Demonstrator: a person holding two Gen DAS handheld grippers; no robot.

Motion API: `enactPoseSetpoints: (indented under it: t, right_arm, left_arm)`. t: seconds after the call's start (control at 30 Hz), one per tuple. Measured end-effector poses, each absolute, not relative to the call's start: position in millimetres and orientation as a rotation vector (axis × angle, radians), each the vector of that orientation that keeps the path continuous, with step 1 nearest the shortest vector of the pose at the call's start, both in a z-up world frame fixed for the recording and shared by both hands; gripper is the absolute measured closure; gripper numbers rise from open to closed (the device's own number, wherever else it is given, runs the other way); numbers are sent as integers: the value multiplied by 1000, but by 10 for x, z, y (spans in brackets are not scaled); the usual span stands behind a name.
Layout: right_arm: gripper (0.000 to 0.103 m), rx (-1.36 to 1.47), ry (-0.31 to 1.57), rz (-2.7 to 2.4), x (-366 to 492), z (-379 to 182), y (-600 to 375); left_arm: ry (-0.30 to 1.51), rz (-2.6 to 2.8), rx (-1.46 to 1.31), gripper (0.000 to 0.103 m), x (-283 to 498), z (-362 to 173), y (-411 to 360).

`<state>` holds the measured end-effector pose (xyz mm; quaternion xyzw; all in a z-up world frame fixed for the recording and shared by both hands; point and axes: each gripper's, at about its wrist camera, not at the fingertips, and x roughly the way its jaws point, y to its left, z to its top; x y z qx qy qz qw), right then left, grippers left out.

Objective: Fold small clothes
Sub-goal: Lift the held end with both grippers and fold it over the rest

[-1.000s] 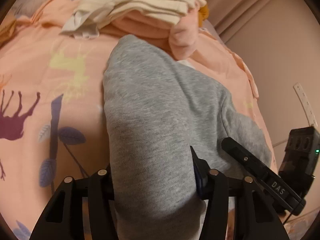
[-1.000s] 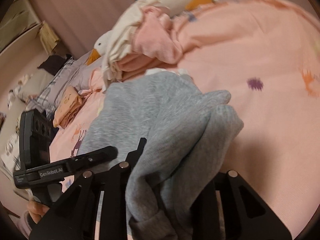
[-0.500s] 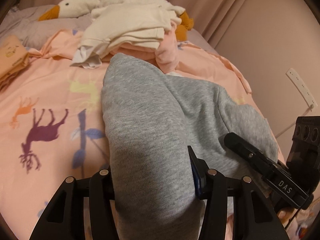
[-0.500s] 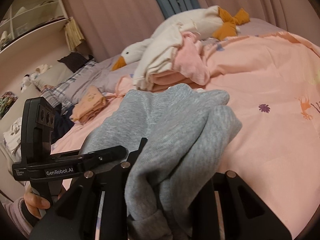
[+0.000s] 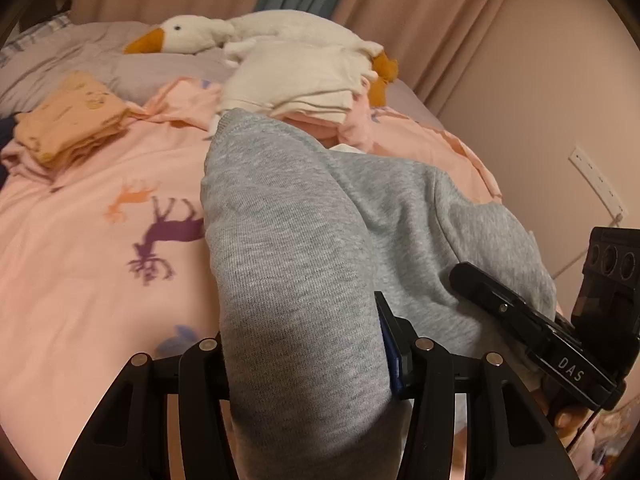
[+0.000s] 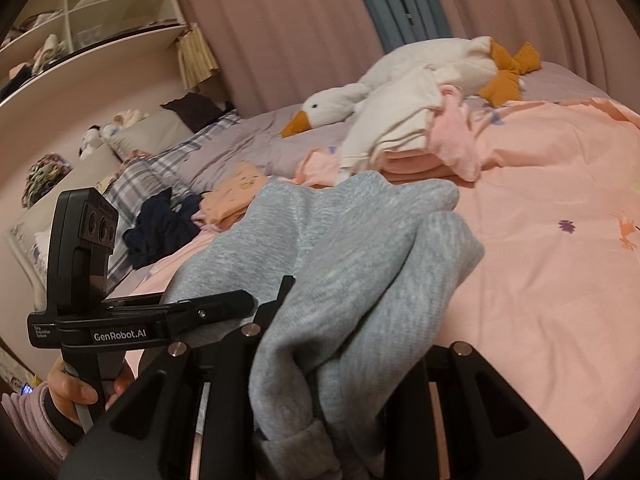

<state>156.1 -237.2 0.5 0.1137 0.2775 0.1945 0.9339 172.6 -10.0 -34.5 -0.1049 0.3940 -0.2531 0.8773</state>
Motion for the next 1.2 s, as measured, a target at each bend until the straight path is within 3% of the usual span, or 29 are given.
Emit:
enactPoseSetpoints:
  t: [0.63, 1.2]
  right_arm:
    - [79, 178, 595, 491, 1699, -13, -1510]
    - [79, 145, 651, 473, 2039, -255, -1264]
  left_arm:
    - [810, -415, -263, 52, 1708, -452, 635]
    - [852, -393, -275, 52, 1992, -758, 745]
